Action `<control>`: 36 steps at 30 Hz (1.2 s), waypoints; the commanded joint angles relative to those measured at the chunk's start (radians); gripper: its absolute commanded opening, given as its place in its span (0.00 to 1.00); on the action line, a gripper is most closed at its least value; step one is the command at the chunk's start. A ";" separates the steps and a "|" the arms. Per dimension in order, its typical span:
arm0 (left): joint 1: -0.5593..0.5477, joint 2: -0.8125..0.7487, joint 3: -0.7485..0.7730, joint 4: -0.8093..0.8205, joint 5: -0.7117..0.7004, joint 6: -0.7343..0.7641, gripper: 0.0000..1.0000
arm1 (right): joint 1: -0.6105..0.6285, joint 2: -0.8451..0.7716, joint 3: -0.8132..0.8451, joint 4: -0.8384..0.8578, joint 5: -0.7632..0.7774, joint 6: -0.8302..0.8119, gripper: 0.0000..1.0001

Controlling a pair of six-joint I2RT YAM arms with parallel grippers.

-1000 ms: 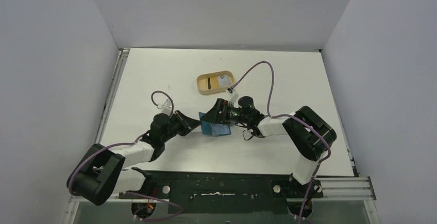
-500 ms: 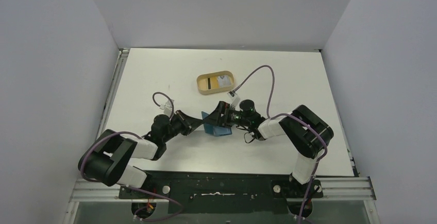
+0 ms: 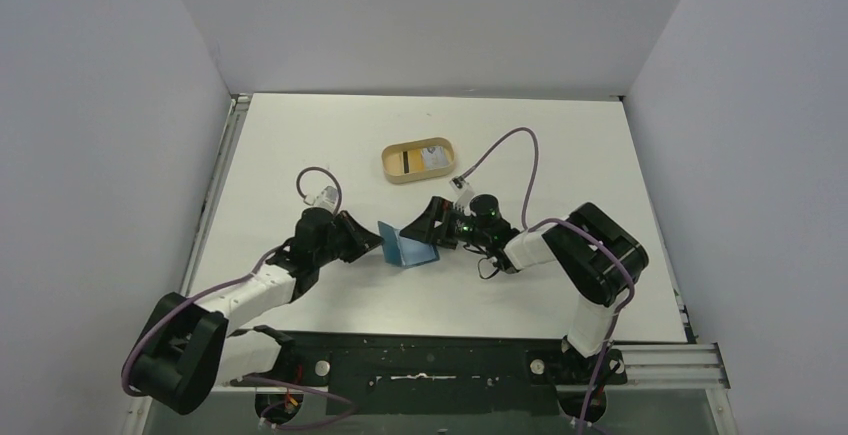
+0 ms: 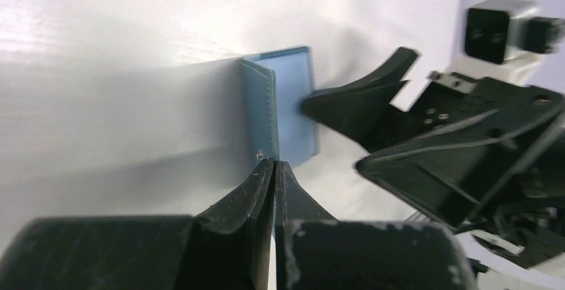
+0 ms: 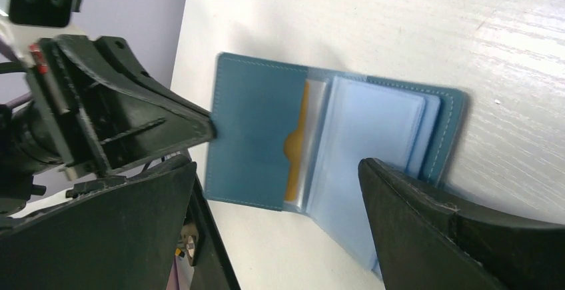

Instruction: Take the credit cards out of the card holder

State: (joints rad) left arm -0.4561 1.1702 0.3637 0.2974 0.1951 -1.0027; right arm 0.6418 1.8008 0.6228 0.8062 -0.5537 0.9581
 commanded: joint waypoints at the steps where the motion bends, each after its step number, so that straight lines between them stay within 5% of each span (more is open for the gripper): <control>1: 0.007 0.068 0.000 -0.080 -0.013 0.047 0.00 | -0.002 0.027 0.011 0.076 0.017 -0.016 1.00; 19: 0.002 0.199 0.002 -0.071 -0.029 0.065 0.00 | 0.029 0.068 0.072 0.046 -0.008 -0.017 1.00; 27: 0.002 0.233 -0.027 0.035 0.011 0.012 0.16 | 0.033 0.082 0.076 0.041 -0.013 -0.017 1.00; 34: 0.003 0.247 -0.045 0.089 0.027 -0.025 0.16 | 0.033 0.081 0.078 0.037 -0.020 -0.021 1.00; 36: 0.004 0.254 -0.054 0.113 0.031 -0.040 0.05 | 0.035 0.083 0.076 0.037 -0.021 -0.021 1.00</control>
State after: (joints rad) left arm -0.4507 1.4021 0.3332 0.3550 0.2131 -1.0180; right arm 0.6640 1.8629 0.6731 0.8135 -0.5659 0.9565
